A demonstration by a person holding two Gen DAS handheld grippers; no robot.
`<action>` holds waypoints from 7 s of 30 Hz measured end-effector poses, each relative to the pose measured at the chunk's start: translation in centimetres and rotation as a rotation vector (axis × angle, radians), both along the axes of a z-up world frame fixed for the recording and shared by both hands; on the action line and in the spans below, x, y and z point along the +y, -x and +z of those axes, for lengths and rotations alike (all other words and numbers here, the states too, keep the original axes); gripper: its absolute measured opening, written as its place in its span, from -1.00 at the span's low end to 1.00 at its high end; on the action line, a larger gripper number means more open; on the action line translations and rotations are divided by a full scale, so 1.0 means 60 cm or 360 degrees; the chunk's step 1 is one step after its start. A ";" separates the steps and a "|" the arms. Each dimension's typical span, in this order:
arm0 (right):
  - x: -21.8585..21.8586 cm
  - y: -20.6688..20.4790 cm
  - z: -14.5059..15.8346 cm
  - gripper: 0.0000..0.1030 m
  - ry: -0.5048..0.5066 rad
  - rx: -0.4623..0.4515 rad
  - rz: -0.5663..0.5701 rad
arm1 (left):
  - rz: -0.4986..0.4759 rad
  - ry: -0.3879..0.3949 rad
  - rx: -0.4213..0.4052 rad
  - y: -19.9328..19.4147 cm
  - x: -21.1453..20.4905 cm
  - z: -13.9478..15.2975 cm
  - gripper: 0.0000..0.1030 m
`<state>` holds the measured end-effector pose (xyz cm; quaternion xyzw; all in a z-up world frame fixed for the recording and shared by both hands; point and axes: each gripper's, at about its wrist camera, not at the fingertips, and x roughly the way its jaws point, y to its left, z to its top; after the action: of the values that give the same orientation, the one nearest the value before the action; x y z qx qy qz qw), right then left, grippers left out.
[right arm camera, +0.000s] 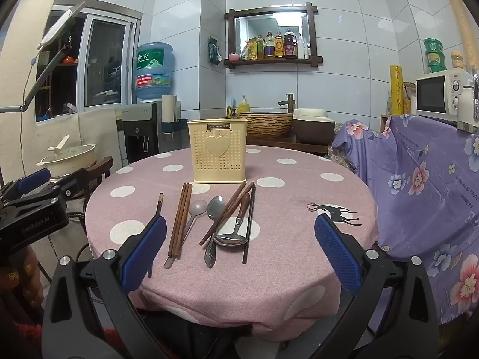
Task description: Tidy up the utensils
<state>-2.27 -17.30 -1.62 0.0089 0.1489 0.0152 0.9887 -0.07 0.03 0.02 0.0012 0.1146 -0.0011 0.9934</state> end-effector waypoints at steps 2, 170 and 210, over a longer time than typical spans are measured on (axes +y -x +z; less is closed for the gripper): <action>0.000 0.000 0.000 0.90 0.0005 -0.0004 0.0000 | 0.0001 0.0008 -0.0004 0.002 0.001 0.000 0.90; -0.072 -0.493 -0.063 -0.37 -0.0170 0.0956 0.0077 | -0.0289 -0.0012 0.1140 -0.399 -0.003 -0.103 -0.66; -0.079 -0.565 -0.040 -0.84 -0.0276 0.0938 0.0114 | -0.0358 0.0049 0.1053 -0.432 -0.022 -0.066 -0.83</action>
<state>31.61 -22.03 -4.04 0.0921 0.4275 0.0593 0.8974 25.85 -1.29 -3.95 -0.0015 0.4295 -0.1128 0.8960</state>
